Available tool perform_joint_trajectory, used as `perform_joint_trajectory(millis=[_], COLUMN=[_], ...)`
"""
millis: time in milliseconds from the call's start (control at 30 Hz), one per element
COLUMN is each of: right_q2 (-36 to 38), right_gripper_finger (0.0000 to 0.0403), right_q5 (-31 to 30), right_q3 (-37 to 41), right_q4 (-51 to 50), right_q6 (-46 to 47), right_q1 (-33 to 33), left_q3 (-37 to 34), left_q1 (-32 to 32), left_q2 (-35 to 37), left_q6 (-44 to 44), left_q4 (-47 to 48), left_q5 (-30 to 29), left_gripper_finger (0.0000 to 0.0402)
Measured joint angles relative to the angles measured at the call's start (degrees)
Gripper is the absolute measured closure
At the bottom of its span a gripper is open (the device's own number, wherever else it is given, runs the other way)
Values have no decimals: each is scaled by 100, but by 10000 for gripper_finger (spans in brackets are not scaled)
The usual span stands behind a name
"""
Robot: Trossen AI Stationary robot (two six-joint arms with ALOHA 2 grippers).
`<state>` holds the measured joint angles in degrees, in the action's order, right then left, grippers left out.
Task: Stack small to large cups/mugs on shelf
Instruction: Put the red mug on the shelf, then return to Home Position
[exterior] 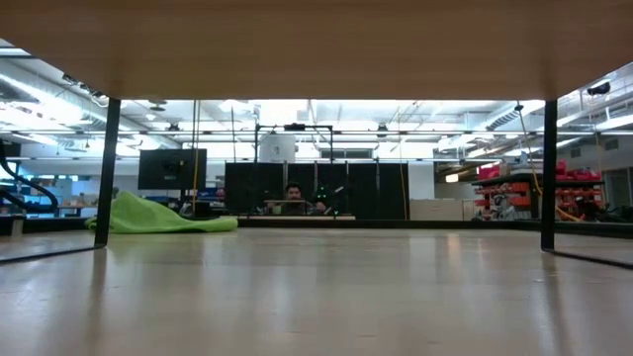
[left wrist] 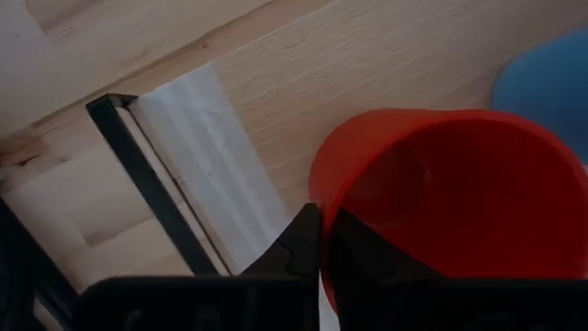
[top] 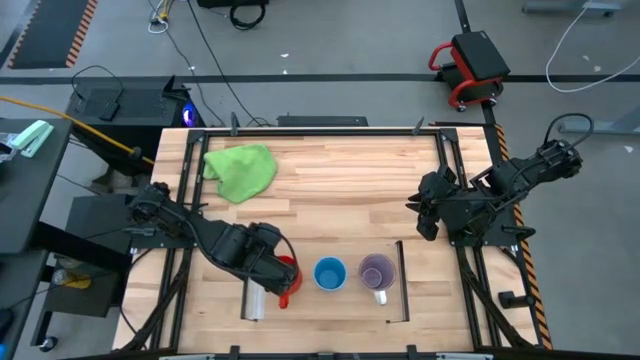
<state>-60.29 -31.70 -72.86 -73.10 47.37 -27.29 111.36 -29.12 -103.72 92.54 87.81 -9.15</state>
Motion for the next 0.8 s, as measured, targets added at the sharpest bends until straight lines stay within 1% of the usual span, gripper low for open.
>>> perform_joint_trajectory(millis=[200,300,600,800], right_q2=[0,0,0,0], right_gripper_finger=[312,312,312,312], right_q5=[0,0,0,0], right_q3=[-2,0,0,0], right_q4=[0,0,0,0], right_q6=[2,14,48,48], right_q1=[0,0,0,0], left_q3=[1,1,2,304], left_q1=[0,0,0,0], left_q2=[-6,-6,69,72], left_q6=[-14,10,67,8], left_q4=[-125,-123,-134,-136], left_q5=[0,16,37,14], left_gripper_finger=[349,340,336,335])
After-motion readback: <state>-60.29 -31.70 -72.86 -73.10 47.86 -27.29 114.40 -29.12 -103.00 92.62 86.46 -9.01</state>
